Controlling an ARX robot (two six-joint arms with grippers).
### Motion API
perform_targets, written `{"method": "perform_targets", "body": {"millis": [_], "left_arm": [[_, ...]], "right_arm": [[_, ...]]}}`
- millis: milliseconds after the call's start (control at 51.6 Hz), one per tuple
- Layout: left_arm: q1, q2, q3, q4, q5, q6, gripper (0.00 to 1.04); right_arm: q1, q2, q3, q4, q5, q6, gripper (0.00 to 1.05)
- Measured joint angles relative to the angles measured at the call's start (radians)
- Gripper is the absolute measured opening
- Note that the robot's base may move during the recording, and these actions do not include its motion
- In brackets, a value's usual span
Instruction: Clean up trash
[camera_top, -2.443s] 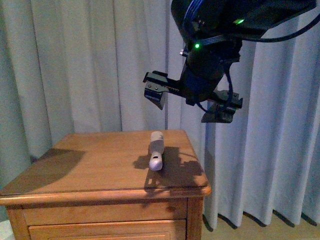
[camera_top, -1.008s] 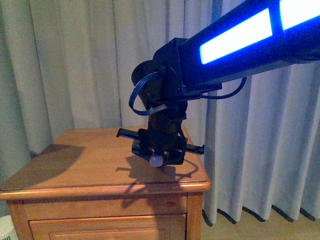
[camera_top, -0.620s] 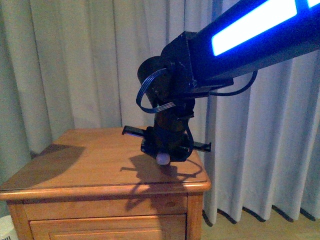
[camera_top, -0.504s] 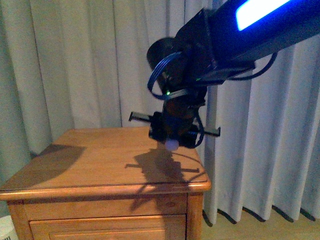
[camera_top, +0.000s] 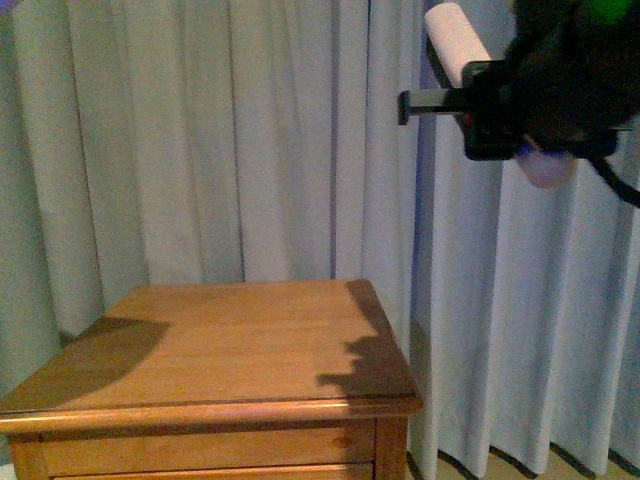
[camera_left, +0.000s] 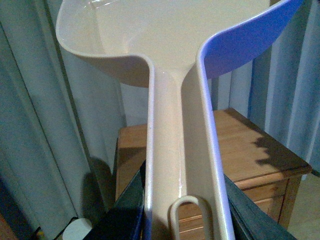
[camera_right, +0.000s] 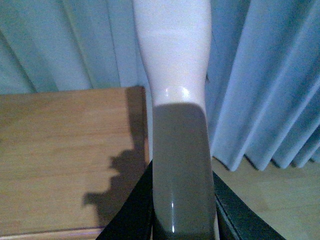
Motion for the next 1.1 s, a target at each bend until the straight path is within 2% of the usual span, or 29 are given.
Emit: {"method": "perform_targets", "body": {"millis": [252, 504, 717, 1105], "left_arm": [[0.0, 0.0, 0.0, 0.0, 0.0, 0.0, 0.27], [0.0, 0.0, 0.0, 0.0, 0.0, -0.001, 0.27], [0.0, 0.0, 0.0, 0.0, 0.0, 0.0, 0.27], [0.0, 0.0, 0.0, 0.0, 0.0, 0.0, 0.27]], "right_arm": [[0.037, -0.34, -0.343, 0.137, 0.067, -0.105, 0.2], [0.027, -0.608, -0.617, 0.211, 0.167, -0.117, 0.2], [0.042, -0.664, -0.684, 0.263, 0.214, -0.118, 0.2], [0.054, -0.665, -0.695, 0.303, 0.227, -0.139, 0.2]]}}
